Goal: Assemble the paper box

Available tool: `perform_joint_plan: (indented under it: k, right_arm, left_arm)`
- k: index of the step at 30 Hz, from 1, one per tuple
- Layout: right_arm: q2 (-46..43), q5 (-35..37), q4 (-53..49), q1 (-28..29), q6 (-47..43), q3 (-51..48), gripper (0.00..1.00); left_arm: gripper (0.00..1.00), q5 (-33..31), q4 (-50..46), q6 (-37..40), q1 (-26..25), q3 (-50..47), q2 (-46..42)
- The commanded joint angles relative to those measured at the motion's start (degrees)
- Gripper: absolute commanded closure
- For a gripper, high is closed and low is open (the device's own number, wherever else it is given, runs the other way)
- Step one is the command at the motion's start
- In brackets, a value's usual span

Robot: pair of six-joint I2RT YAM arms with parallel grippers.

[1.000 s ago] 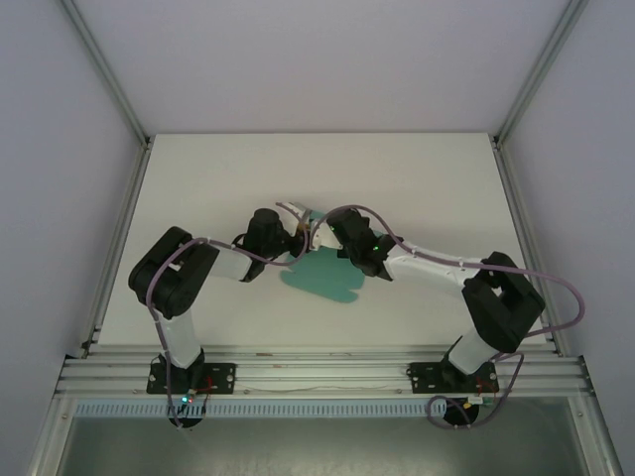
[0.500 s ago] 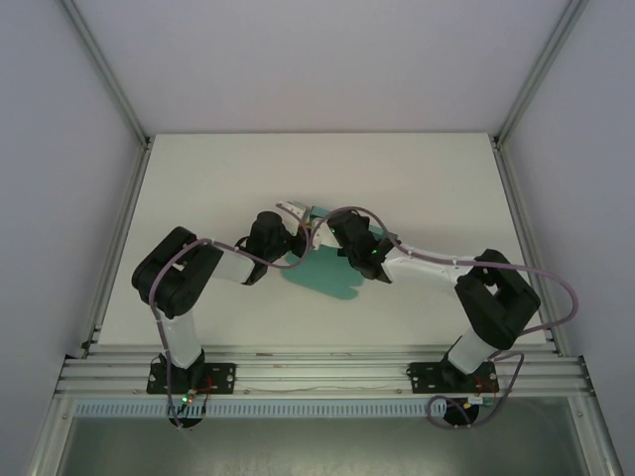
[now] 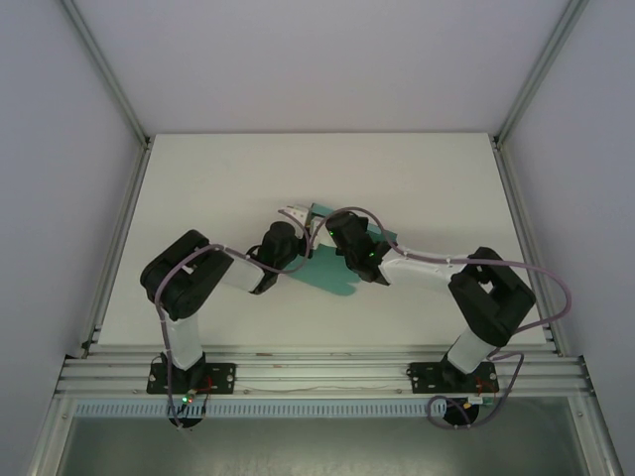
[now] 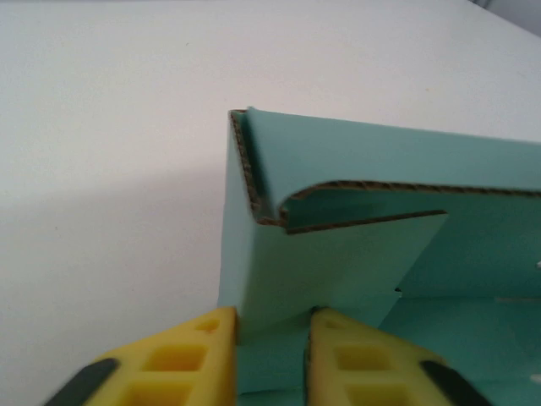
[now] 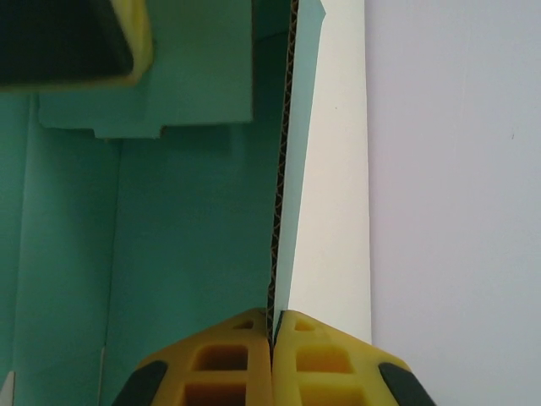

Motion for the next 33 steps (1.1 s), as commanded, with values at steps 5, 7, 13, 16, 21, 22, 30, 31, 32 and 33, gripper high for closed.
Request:
perform_joint_plan:
  k: [5,7,13,16,21,22,30,31,32,33]
  right_arm:
    - [-2.8,-9.2,-8.5,0.8,-0.4,-0.3,1.00]
    - [-3.8,-8.5,-8.5,-0.1,-2.5,0.2,1.00]
    - [-7.1,-11.8,-10.9,-2.5,-2.9,1.6,1.00]
    - [-7.4,-14.0,-11.8,-2.7,-2.6,1.8,1.00]
    - [-6.0,-13.2,-3.0,-4.2,-8.1,-1.1,1.00]
    - [-5.4,-13.1,0.4,-4.5,-10.0,-2.1,1.00]
    - [-1.9,-14.5,11.6,-4.8,-18.4,-4.6,1.00]
    - [-1.5,-14.4,11.1,-4.9,-18.9,-4.4,1.00]
    - [-0.9,-14.1,11.2,-4.9,-18.9,-4.2,1.00]
    - [-0.7,-14.2,11.2,-5.0,-18.9,-4.0,1.00]
  left_arm:
    - [0.38,17.3,0.1,-1.3,6.3,-4.9,-9.3]
    - [0.25,24.0,-1.2,-1.9,9.3,-8.0,-13.1]
    - [0.00,25.1,-13.3,1.4,11.4,-13.3,-25.1]
    - [0.00,16.2,-19.7,-2.2,12.3,-13.0,-27.0]
    - [0.00,19.0,-9.9,-12.2,17.4,-19.6,-29.7]
    - [0.00,19.3,-8.3,-13.4,18.2,-20.5,-30.3]
    - [0.00,16.9,-21.0,-9.1,19.3,-12.0,-23.8]
    - [0.00,18.6,-20.4,-7.9,19.3,-11.0,-22.2]
    - [0.00,20.6,-19.5,-6.9,19.3,-10.2,-20.7]
    - [0.00,23.5,-18.0,-5.8,19.3,-9.5,-19.1]
